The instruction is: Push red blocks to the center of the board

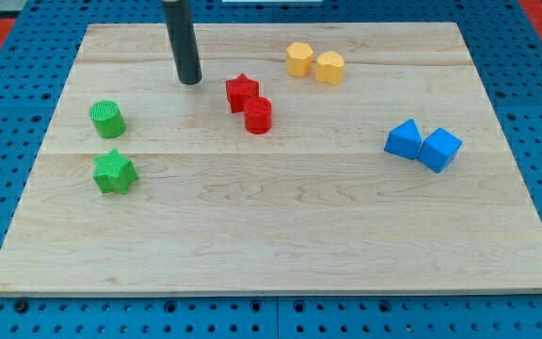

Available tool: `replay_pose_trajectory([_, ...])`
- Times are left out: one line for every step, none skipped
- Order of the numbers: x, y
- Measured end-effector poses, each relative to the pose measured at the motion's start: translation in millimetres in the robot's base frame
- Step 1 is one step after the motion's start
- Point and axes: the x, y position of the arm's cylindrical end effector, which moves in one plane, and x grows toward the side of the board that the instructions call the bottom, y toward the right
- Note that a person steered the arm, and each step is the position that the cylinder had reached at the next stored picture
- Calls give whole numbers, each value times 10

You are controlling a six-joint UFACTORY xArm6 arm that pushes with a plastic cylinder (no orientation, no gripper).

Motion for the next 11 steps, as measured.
replay_pose_trajectory([298, 284])
replay_pose_trajectory([644, 663])
replay_pose_trajectory([213, 709])
replay_pose_trajectory([-82, 759])
replay_pose_trajectory([32, 1214])
replay_pose_trajectory([219, 1084])
replay_pose_trajectory([299, 880])
replay_pose_trajectory([476, 764])
replay_pose_trajectory([838, 657])
replay_pose_trajectory([1173, 571])
replay_pose_trajectory([1435, 681])
